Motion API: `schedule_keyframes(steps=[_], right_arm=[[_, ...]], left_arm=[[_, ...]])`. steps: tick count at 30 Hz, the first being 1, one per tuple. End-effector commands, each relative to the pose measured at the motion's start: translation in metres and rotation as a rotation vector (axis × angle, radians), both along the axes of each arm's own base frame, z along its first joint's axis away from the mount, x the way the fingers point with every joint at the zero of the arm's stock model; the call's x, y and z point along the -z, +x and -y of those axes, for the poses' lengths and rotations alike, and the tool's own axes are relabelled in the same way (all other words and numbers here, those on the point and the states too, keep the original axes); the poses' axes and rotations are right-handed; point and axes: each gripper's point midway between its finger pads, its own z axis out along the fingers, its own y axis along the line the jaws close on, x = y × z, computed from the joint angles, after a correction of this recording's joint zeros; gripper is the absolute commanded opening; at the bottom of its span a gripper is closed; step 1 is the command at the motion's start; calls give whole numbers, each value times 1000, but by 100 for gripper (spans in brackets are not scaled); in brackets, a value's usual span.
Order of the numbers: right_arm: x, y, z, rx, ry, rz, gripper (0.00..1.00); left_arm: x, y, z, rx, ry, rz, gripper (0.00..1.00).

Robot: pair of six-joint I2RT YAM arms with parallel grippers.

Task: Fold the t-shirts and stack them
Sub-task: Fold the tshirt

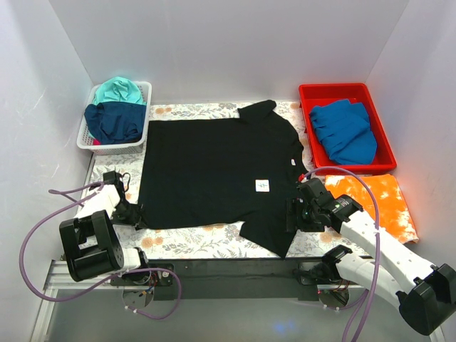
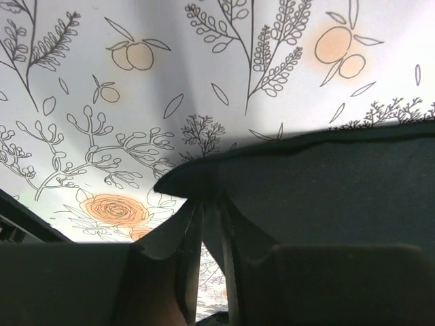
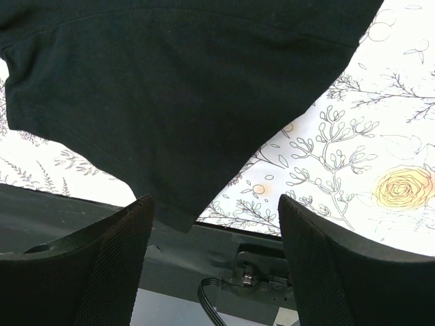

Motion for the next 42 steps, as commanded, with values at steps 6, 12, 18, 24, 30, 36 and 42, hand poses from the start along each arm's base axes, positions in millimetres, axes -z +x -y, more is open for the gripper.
schedule_keyframes(steps=[6, 12, 18, 24, 30, 36, 42], right_arm=[[-9, 5, -2, 40, 11, 16, 79], [-8, 1, -6, 34, 22, -10, 78], [2, -15, -15, 8, 7, -70, 76], [11, -31, -27, -36, -45, -96, 73], [23, -51, -34, -41, -116, -137, 60], [39, -52, -31, -4, -108, -126, 55], [58, -53, -30, -15, -142, -143, 52]], left_arm=[[6, 12, -17, 23, 77, 54, 0], [-16, 32, -22, 75, 95, 138, 0], [-30, 42, -27, 126, 124, 179, 0], [-29, 44, -29, 152, 127, 178, 0], [-27, 48, -27, 168, 110, 181, 0], [-22, 47, -26, 180, 101, 164, 0], [-21, 49, -26, 186, 95, 157, 0]])
